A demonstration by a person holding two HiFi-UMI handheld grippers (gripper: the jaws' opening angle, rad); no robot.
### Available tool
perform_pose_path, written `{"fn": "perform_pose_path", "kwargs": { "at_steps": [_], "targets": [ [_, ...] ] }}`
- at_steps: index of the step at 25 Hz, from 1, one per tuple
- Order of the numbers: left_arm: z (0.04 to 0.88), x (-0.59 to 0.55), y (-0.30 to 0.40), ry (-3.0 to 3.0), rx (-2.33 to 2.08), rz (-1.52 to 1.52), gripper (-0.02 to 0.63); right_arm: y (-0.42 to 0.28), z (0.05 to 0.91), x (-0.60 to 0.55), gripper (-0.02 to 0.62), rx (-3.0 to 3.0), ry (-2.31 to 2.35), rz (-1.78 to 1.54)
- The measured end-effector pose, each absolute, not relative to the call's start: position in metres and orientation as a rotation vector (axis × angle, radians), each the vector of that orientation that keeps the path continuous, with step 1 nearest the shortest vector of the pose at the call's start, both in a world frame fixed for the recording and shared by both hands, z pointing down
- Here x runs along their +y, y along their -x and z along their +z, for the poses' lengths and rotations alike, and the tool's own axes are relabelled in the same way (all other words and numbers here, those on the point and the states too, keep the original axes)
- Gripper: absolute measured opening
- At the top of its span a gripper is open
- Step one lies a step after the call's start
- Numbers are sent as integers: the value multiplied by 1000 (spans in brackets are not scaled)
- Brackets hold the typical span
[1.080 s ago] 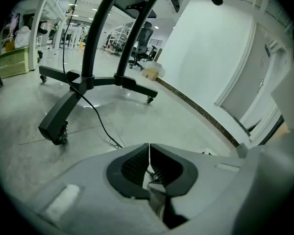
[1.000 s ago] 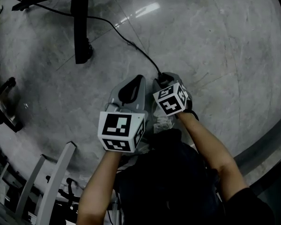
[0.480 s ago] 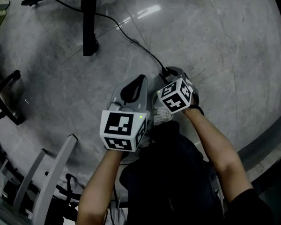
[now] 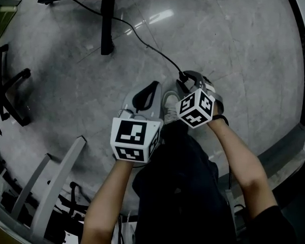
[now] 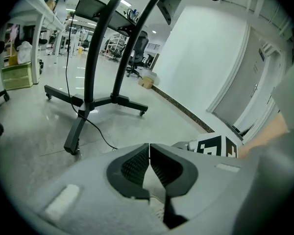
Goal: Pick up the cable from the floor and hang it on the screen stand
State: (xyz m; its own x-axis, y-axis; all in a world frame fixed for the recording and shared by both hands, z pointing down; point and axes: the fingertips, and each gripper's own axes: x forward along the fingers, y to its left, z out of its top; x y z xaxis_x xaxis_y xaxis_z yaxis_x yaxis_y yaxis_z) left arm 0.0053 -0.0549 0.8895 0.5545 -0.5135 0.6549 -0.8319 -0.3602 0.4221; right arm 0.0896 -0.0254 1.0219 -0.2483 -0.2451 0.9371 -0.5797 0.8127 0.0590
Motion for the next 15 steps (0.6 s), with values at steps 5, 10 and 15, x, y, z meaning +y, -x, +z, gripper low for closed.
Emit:
{"fn": "perform_pose_path", "kwargs": {
  "at_steps": [5, 10, 15],
  "targets": [
    [850, -53, 1, -2061, -1098, 540, 8, -89, 964, -34, 138, -1839, -591, 226],
    [809, -56, 11, -2097, -1139, 547, 9, -88, 901, -47, 138, -1831, -533, 69],
    [765, -58, 14, -2124, -1169, 519, 29, -91, 832, -69, 138, -1818, -518, -73]
  ]
}}
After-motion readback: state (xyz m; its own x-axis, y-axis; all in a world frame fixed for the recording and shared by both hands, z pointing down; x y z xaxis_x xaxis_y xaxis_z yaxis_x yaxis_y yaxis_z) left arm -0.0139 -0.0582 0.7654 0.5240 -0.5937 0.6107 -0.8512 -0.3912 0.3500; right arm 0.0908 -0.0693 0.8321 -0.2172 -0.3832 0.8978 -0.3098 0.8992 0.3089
